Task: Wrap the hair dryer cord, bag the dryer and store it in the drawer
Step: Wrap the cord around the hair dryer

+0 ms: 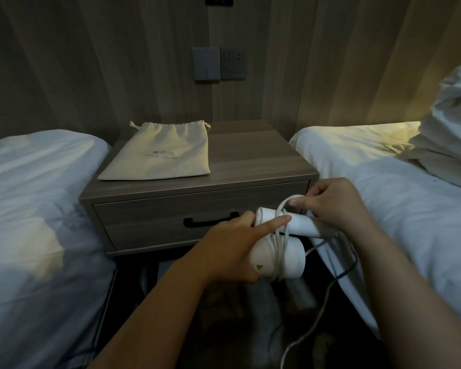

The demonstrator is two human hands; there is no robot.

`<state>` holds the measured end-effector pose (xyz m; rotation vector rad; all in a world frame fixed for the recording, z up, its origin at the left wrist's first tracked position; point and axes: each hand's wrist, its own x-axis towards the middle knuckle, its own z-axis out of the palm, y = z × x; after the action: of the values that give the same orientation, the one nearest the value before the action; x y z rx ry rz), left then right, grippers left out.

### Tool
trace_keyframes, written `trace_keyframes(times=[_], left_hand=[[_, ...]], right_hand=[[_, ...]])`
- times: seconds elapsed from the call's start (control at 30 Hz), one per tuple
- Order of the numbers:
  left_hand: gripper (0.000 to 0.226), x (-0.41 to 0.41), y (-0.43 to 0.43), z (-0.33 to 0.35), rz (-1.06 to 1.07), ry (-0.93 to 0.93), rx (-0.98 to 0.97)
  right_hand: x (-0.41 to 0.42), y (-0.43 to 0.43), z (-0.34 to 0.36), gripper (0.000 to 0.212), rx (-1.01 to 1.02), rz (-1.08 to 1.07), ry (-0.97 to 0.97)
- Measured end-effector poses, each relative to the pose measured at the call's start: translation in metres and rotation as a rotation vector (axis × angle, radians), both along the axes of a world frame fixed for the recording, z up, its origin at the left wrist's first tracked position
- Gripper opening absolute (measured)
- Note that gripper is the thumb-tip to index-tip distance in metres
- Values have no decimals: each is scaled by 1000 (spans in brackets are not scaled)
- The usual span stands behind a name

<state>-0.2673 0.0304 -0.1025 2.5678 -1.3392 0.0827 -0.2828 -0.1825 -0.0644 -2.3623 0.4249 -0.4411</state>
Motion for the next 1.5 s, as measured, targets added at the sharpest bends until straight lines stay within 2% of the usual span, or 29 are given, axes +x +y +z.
trace_keyframes(times=[0.1, 0.2, 0.27, 0.33, 0.5, 0.57, 0.63, 0.67, 0.7, 0.77, 0.83, 0.93, 1.07, 1.1, 1.2, 1.3, 1.37, 1.5], left_hand=[[102, 3, 3, -3, 8, 21, 28], [106, 11, 12, -6, 33, 193, 21], [110, 17, 20, -4, 37, 386, -43], [109, 20, 27, 1, 20, 555, -121], [100, 24, 32, 6, -67, 858, -274], [98, 24, 31, 4, -91, 960, -365], [96, 24, 30, 3, -108, 1049, -483], [97, 24, 29, 2, -117, 1091, -555], [99, 25, 27, 2, -125, 1127, -631], [107, 27, 23, 3, -116, 1174, -759], [112, 28, 20, 4, -63, 1204, -848], [127, 32, 18, 4, 26, 1232, -953], [111, 37, 14, 4, 157, 1255, -1106], [108, 37, 13, 5, 191, 1250, -1125], [101, 36, 12, 5, 261, 1226, -1148], [102, 33, 9, 4, 288, 1168, -1130], [101, 31, 6, 4, 310, 1129, -1109], [104, 32, 4, 2, 346, 1110, -1050]], right_hand=[[3, 0, -5, 31, -40, 43, 37], [5, -5, -8, 3, 51, 210, 40], [6, -11, -15, 25, 284, 331, 114], [7, -16, -26, 35, 550, 429, 176], [11, -26, -42, 24, 1019, 390, 192], [11, -24, -48, 9, 1142, 367, 218], [12, -25, -60, 40, 1250, 453, 229], [12, -21, -60, 44, 1297, 535, 240], [10, -16, -57, 39, 1296, 560, 251], [9, -7, -51, 9, 1288, 520, 230], [11, 2, -50, 27, 1224, 445, 205], [13, 12, -48, 26, 1157, 425, 164], [11, 15, -37, 9, 1084, 523, 227], [10, 15, -35, 11, 1089, 574, 242], [8, 14, -33, 55, 1106, 702, 275], [8, 19, -33, 73, 1161, 681, 263], [8, 24, -32, 68, 1158, 594, 240], [6, 31, -29, 40, 1017, 452, 171]])
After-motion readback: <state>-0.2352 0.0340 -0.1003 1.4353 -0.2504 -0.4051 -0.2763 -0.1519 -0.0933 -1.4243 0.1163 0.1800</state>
